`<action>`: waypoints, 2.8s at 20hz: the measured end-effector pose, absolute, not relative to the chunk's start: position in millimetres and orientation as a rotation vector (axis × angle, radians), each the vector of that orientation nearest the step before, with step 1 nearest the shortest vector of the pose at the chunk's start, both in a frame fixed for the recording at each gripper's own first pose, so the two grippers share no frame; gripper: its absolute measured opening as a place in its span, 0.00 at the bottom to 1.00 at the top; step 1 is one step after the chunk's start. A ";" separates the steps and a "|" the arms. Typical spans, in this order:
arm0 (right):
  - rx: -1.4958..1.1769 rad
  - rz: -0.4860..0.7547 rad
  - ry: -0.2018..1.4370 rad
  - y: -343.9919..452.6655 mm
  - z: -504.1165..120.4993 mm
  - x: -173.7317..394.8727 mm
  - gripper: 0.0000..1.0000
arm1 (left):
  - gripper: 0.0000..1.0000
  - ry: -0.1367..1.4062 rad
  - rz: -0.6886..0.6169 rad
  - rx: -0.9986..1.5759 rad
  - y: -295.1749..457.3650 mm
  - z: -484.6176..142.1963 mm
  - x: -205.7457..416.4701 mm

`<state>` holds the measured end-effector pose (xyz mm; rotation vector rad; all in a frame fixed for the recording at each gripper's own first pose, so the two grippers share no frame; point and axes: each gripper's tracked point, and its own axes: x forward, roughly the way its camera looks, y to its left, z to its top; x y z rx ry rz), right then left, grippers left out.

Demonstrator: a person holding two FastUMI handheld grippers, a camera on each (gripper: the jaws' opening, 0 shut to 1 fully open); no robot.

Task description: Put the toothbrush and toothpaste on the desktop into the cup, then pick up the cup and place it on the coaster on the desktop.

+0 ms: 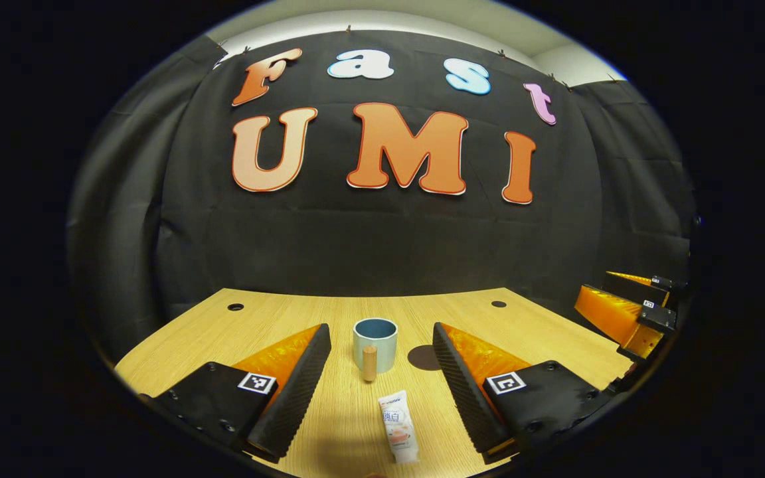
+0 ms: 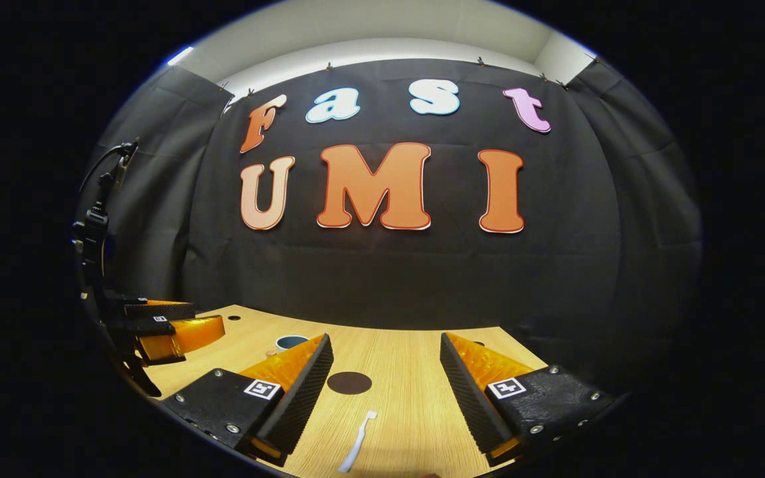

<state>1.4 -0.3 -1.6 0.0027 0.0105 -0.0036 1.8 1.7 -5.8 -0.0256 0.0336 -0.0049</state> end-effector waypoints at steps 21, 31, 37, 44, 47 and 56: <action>-0.015 -0.015 0.255 -16.1 -39.9 10.1 0.97 | 1.00 0.580 -0.189 -0.181 -22.2 -106.1 26.1; -0.036 0.065 0.499 -6.4 -76.1 10.0 0.95 | 1.00 0.937 -0.215 -0.261 -29.2 -166.1 25.0; -0.001 0.127 0.686 7.3 -99.6 5.1 0.89 | 0.97 1.057 -0.193 -0.180 -30.1 -181.3 26.9; 0.121 0.146 0.967 15.5 -140.1 4.8 0.78 | 1.00 1.166 -0.145 -0.113 -24.2 -196.1 28.7; 0.128 0.142 1.033 19.6 -149.9 3.8 0.70 | 0.97 1.181 -0.130 -0.107 -23.7 -198.1 30.4; 0.035 0.158 1.214 30.4 -199.2 2.3 0.68 | 0.92 1.270 -0.086 -0.023 -16.9 -215.6 27.2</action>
